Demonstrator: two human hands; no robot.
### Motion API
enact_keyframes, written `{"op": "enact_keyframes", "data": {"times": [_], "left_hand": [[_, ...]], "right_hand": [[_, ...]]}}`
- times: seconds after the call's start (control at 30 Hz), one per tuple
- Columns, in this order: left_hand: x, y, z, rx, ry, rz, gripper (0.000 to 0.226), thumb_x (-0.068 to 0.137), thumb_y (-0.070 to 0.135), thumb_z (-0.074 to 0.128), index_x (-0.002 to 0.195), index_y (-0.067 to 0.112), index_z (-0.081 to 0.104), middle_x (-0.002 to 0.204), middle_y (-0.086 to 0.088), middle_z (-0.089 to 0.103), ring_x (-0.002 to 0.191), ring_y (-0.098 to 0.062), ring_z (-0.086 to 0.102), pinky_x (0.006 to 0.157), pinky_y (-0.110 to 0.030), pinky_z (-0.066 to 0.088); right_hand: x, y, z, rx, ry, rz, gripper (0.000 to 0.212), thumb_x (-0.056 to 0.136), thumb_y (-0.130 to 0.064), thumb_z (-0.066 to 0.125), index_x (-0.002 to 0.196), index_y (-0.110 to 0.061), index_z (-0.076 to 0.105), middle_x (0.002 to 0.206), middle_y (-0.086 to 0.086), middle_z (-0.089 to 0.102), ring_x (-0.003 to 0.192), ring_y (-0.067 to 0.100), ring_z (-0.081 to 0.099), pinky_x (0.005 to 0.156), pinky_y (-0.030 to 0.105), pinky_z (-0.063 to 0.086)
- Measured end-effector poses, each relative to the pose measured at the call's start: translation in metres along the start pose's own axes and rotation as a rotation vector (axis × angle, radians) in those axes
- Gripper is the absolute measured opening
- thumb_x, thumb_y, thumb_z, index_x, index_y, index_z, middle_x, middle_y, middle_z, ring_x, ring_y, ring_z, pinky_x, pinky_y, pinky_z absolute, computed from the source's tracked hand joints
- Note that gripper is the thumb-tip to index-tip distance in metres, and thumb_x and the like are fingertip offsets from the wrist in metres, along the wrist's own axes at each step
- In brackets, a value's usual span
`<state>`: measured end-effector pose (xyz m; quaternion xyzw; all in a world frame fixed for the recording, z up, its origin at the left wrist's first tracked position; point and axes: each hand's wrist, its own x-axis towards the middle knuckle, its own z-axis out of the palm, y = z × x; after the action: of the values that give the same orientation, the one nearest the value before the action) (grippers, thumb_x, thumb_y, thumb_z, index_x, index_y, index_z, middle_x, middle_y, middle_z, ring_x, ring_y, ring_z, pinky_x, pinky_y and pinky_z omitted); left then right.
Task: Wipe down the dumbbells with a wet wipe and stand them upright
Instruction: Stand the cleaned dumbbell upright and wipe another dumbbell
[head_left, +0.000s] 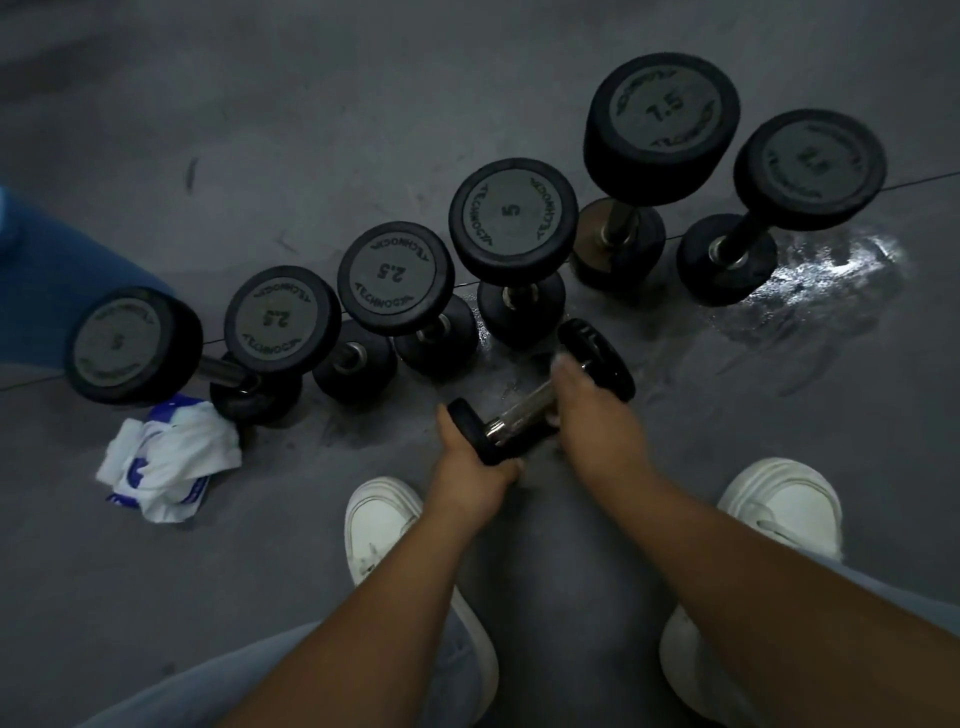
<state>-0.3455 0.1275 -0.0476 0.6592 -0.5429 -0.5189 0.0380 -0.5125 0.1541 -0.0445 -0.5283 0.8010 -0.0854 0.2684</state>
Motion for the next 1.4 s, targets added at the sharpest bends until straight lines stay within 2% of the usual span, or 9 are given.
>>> {"op": "enact_keyframes", "data": {"times": [0.1,0.3,0.4,0.67,0.8,0.97,1.07,1.27,1.4], "left_hand": [[-0.001,0.004,0.001,-0.004,-0.01,-0.024,0.114,0.074,0.013,0.078,0.152,0.025,-0.003,0.127,-0.01,0.057,0.111,-0.026,0.059,0.097,-0.04,0.052],[0.001,0.007,0.004,-0.109,0.036,-0.041,0.108,0.072,0.005,0.073,0.152,0.028,0.003,0.119,-0.006,0.056,0.107,-0.025,0.059,0.096,-0.04,0.052],[0.001,0.012,0.004,-0.132,0.044,-0.053,0.099,0.072,0.003,0.07,0.148,0.029,0.013,0.106,-0.002,0.06,0.094,-0.021,0.062,0.085,-0.045,0.058],[0.014,0.025,-0.032,0.106,-0.11,0.006,0.105,0.063,0.023,0.072,0.151,0.029,0.016,0.112,-0.003,0.063,0.097,-0.024,0.064,0.085,-0.043,0.058],[-0.009,0.022,-0.023,0.282,0.168,0.036,0.093,0.083,0.041,0.066,0.155,0.033,0.007,0.122,-0.009,0.065,0.111,-0.033,0.062,0.088,-0.038,0.05],[-0.004,0.02,-0.016,0.415,0.037,0.102,0.098,0.09,0.024,0.062,0.154,0.027,-0.012,0.126,-0.018,0.062,0.108,-0.036,0.063,0.088,-0.041,0.051],[0.003,0.023,-0.021,0.381,-0.024,0.098,0.109,0.084,0.016,0.066,0.153,0.028,-0.017,0.135,-0.014,0.057,0.114,-0.032,0.061,0.096,-0.039,0.049],[0.014,0.028,-0.026,0.405,-0.039,0.083,0.112,0.08,0.018,0.07,0.153,0.027,-0.014,0.134,-0.015,0.057,0.113,-0.033,0.061,0.097,-0.044,0.05],[0.012,0.027,-0.026,0.429,-0.031,0.109,0.111,0.08,0.018,0.07,0.154,0.026,-0.013,0.132,-0.013,0.059,0.111,-0.032,0.062,0.095,-0.042,0.051]], "right_hand": [[-0.012,-0.012,0.012,-0.037,-0.173,-0.242,0.073,0.086,-0.005,0.046,0.151,-0.028,0.023,0.16,-0.014,0.014,0.114,0.028,0.058,0.084,0.04,0.053],[0.006,0.005,0.007,0.016,-0.003,-0.092,0.062,0.089,-0.007,0.043,0.146,-0.031,0.035,0.154,-0.014,0.033,0.121,0.026,0.056,0.092,0.039,0.051],[-0.001,-0.008,0.012,-0.019,-0.138,-0.362,0.054,0.089,-0.02,0.045,0.141,-0.037,0.04,0.142,-0.005,0.05,0.119,0.026,0.057,0.091,0.038,0.05],[-0.016,-0.012,0.013,-0.029,-0.132,-0.218,0.065,0.092,-0.004,0.041,0.15,-0.029,0.026,0.159,-0.014,0.019,0.127,0.024,0.05,0.092,0.04,0.051],[-0.026,-0.015,0.022,0.018,-0.065,0.055,0.069,0.093,-0.007,0.04,0.152,-0.031,0.016,0.161,-0.015,0.004,0.116,0.028,0.058,0.088,0.039,0.05],[-0.024,-0.037,0.017,0.23,-0.132,-0.201,0.044,0.096,-0.024,0.043,0.138,-0.038,0.042,0.142,-0.012,0.049,0.119,0.02,0.056,0.093,0.032,0.048],[-0.01,-0.023,0.0,0.242,0.057,0.008,0.03,0.097,-0.027,0.046,0.123,-0.035,0.058,0.118,-0.006,0.064,0.103,0.021,0.064,0.083,0.035,0.051],[-0.003,-0.024,0.0,0.15,0.226,0.048,0.015,0.09,-0.033,0.057,0.092,-0.018,0.059,0.098,0.003,0.058,0.091,0.025,0.058,0.065,0.034,0.047],[0.001,-0.013,0.022,0.122,0.243,-0.008,0.016,0.089,-0.011,0.055,0.102,-0.011,0.063,0.112,0.004,0.057,0.106,0.025,0.055,0.083,0.037,0.051]]}}
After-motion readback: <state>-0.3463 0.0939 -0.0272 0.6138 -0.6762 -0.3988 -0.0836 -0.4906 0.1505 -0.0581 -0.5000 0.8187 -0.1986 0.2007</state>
